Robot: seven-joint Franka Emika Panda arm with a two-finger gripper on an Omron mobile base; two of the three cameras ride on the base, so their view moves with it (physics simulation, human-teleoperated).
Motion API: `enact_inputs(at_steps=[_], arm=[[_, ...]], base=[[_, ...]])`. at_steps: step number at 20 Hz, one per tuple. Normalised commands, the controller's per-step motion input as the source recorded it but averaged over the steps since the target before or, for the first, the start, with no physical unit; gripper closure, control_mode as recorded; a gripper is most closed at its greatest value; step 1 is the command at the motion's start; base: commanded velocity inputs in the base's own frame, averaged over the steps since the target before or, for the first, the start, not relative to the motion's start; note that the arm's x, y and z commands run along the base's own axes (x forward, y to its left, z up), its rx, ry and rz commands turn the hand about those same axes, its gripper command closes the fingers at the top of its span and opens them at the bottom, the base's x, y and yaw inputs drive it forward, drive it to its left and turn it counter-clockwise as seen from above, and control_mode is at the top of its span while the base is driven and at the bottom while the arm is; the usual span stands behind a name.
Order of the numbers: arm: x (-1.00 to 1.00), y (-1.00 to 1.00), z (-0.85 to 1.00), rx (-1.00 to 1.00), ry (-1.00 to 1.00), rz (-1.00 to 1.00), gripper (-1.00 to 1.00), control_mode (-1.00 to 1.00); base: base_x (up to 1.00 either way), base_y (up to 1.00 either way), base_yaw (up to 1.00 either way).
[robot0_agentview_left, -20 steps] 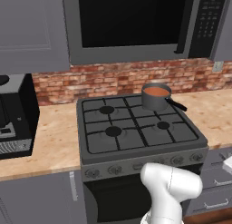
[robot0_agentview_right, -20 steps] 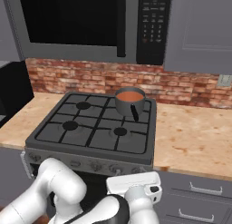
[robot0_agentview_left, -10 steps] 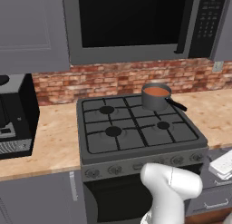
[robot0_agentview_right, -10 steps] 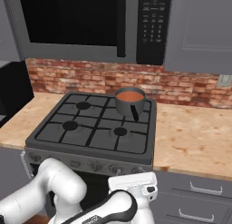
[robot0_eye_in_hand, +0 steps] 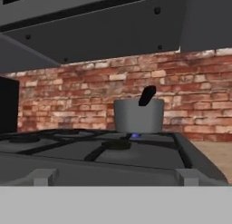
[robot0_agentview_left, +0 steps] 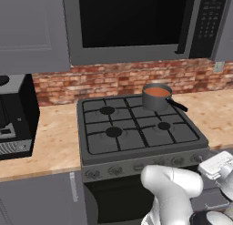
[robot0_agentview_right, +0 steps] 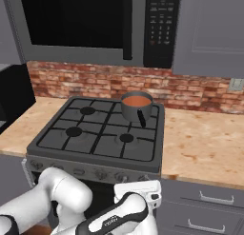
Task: Wait until the marinara sauce is simmered to a deep red color and then turn off the stove.
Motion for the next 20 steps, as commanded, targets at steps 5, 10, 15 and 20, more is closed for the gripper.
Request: enact_inputs(at_steps=[5,10,15,20], arm=[[0.36,0.03,-0.42,0.00,0.00,0.00,-1.00,-1.00],[0.24,0.00,-0.25,0.00,0.00,0.00,-1.00,-1.00],[0.17,0.00,-0.13,0.01,0.00,0.00,-1.00,-1.00],[0.17,0.01,-0.07,0.00,0.00,0.00,-1.00,-1.00]], base=[[0.00,0.00,0.00],[0.00,0.00,0.00],[0.00,0.00,0.00],[0.00,0.00,0.00]])
